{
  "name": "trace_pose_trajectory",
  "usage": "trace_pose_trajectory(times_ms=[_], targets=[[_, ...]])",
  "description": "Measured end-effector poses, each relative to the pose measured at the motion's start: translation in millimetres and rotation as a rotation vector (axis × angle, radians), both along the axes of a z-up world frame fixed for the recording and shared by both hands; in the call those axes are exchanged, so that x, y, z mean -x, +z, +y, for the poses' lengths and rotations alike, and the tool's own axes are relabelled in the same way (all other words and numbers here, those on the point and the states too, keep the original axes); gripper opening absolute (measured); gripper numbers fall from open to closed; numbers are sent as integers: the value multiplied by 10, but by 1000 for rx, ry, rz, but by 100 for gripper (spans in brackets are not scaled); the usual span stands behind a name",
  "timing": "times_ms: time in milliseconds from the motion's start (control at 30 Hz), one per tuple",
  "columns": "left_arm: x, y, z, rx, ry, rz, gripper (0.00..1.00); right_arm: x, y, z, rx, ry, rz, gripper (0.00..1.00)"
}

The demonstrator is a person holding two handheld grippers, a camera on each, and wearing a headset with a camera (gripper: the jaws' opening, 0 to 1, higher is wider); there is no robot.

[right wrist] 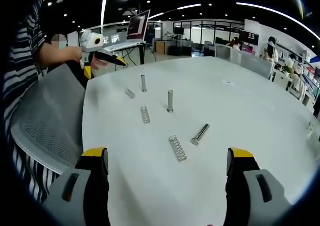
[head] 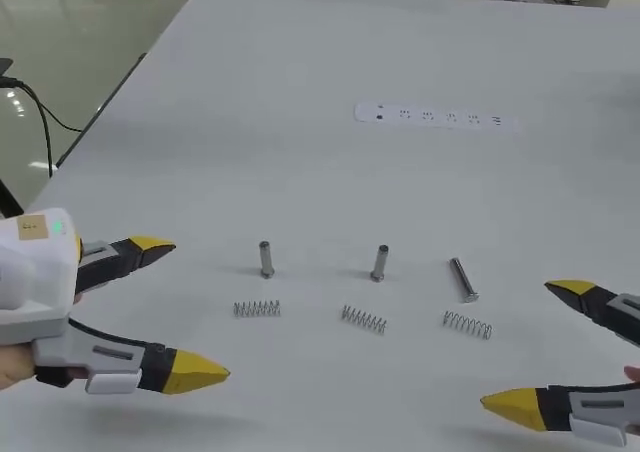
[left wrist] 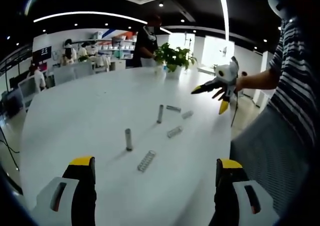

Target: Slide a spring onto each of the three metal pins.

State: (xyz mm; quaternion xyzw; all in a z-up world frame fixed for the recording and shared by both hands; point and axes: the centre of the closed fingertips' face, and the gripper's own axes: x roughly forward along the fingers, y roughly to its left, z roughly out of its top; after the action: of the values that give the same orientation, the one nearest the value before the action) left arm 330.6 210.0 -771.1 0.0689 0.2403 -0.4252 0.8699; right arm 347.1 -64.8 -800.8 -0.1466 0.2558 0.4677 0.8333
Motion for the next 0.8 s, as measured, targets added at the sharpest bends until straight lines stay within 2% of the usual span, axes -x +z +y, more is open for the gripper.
trace_pose_trajectory(times_ms=[500, 800], targets=[[17, 24, -3, 5, 10, -1, 98, -62, 17, 20, 24, 14, -19, 99], [29, 33, 28, 4, 17, -2, 98, -53, -2, -10, 36, 5, 1, 99]])
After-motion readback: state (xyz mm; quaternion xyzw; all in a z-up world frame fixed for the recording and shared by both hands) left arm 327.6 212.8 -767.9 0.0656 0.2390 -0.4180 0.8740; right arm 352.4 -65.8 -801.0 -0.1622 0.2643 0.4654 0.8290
